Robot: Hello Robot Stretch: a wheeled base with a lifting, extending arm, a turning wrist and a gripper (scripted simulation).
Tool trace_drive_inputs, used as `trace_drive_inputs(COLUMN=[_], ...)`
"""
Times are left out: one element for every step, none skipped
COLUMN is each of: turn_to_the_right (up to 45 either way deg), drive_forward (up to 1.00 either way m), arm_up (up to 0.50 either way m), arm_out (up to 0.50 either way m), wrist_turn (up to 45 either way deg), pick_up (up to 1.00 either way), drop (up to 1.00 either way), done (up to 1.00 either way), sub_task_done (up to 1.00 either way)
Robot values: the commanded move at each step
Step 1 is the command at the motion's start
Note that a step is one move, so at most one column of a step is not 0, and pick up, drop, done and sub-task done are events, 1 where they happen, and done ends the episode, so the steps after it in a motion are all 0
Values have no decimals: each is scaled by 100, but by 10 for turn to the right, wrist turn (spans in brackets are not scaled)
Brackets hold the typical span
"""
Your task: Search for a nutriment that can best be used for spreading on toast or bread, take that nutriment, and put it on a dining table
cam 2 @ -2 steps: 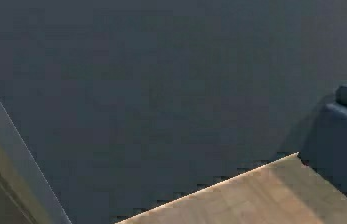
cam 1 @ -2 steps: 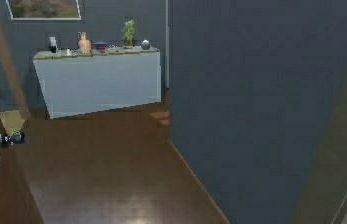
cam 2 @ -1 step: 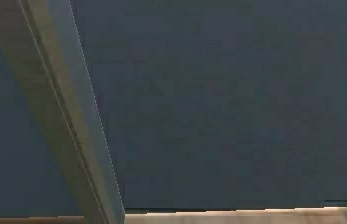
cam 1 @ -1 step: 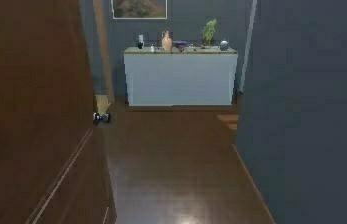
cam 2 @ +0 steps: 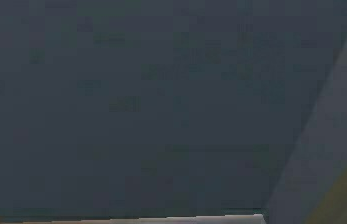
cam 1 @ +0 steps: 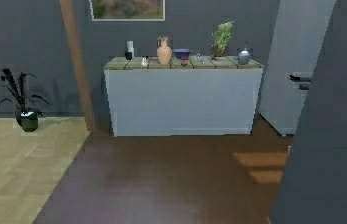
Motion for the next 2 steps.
trace_drive_inputs(turn_to_the_right=[-90, 0], drive_forward=[0, 30], arm_up=[0, 0], arm_out=[0, 0], wrist_turn=[0, 0], pick_up=[0, 0], drop=[0, 0], done=[0, 0], sub_task_done=[0, 0])
